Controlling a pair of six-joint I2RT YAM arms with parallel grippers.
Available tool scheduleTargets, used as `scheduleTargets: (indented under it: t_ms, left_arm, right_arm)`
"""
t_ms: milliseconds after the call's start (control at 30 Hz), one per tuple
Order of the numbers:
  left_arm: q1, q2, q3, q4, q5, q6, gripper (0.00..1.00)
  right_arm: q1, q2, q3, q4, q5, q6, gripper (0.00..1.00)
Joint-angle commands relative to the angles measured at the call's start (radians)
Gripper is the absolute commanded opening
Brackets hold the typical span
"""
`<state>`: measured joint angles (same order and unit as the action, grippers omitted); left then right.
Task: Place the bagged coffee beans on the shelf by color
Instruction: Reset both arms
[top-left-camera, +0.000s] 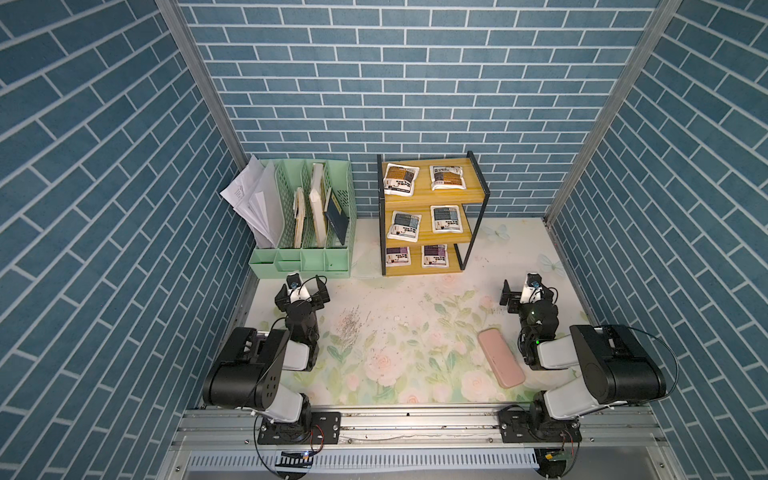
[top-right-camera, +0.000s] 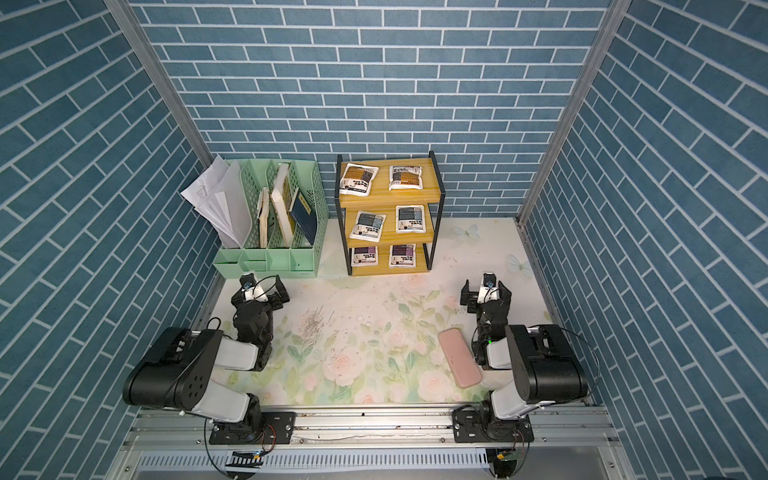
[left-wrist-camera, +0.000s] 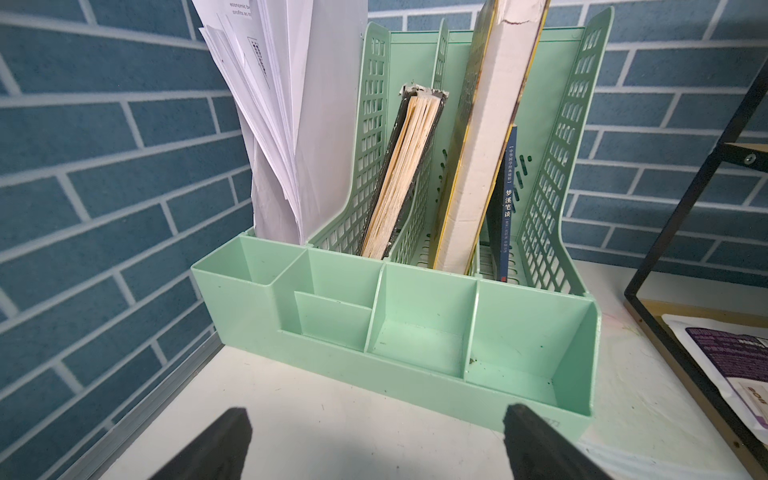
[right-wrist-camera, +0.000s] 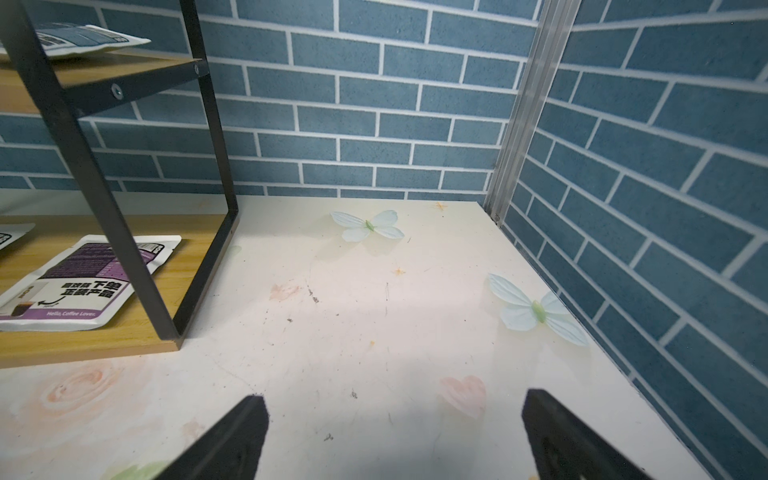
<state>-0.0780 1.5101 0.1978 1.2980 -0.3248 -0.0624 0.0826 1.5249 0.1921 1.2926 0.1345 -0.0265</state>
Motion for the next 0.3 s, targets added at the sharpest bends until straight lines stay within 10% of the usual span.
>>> scheduleTargets:
  t_ms: [0, 267]
  left_arm:
    - [0.001, -0.001, 0.000, 0.001, -0.010, 0.009, 1.00]
    - [0.001, 0.000, 0.000, 0.001, -0.010, 0.009, 1.00]
  right_arm:
    - [-0.006, 0.004, 0.020, 0.003, -0.009, -0.013, 1.00]
    - [-0.017, 0.005, 0.024, -0.006, -0.032, -0.009, 1.00]
